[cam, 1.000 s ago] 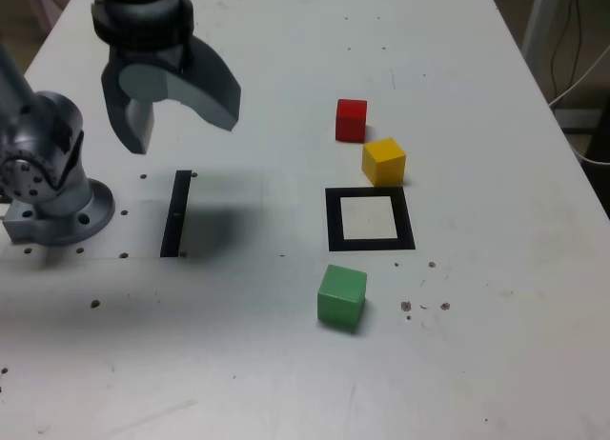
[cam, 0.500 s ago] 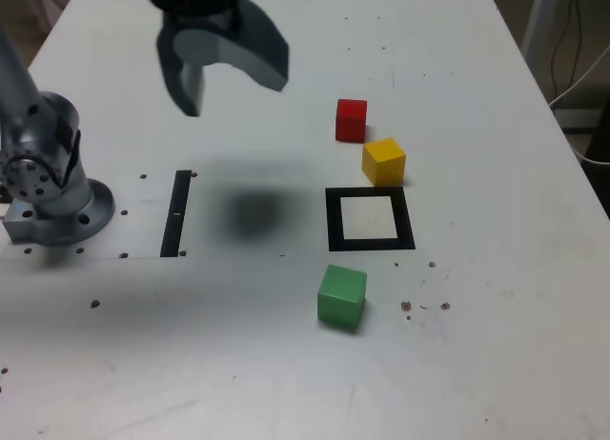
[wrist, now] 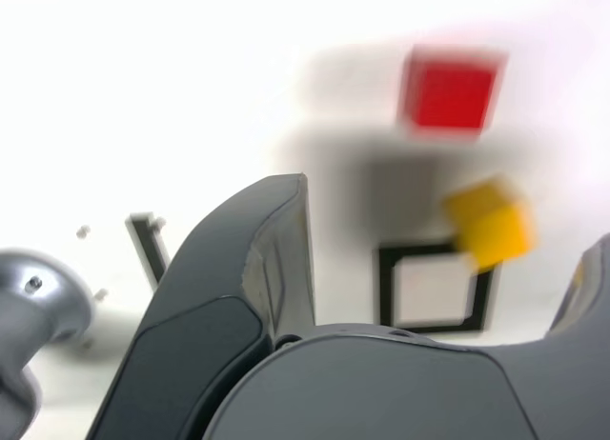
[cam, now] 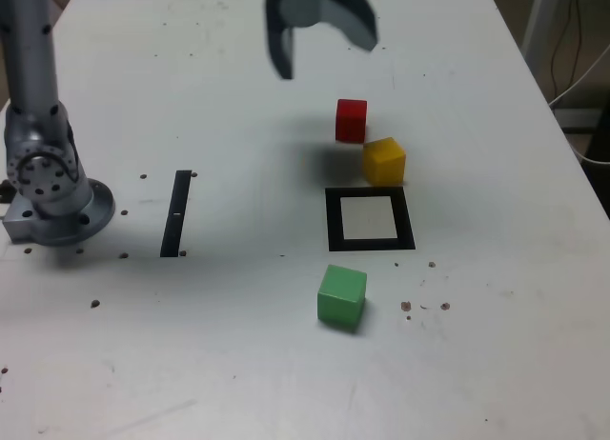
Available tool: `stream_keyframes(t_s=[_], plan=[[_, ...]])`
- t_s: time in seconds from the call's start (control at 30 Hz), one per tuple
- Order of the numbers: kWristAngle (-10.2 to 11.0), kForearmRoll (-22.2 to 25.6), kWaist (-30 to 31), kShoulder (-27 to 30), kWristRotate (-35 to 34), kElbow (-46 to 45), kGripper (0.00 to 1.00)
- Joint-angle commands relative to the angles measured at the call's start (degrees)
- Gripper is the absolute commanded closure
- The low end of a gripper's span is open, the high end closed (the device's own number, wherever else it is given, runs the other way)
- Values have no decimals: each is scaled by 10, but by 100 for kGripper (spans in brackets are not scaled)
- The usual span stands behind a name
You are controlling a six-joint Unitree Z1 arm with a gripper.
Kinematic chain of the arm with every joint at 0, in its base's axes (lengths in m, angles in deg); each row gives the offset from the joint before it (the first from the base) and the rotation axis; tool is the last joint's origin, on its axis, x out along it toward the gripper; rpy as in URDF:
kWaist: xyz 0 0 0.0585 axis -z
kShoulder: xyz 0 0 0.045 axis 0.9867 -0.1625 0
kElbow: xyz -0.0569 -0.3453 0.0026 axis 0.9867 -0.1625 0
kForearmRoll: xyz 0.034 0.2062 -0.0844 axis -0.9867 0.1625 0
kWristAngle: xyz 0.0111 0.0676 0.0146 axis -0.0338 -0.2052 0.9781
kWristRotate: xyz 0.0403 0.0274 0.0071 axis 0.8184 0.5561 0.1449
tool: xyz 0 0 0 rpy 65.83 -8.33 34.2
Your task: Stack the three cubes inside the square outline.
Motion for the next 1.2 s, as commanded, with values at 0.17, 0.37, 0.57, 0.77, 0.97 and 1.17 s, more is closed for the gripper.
stream_keyframes(t_s=[0.17, 0.37, 0.57, 0.77, 0.97, 1.17], plan=[[36, -8, -17, -91, 15, 79, 3], [40, -5, -24, -156, 40, 127, 3], [35, -3, -27, -181, 43, 123, 3], [32, 15, -30, -181, 44, 115, 3], [26, 30, -30, -177, 48, 100, 4], [4, 11, -28, -185, 53, 81, 6]])
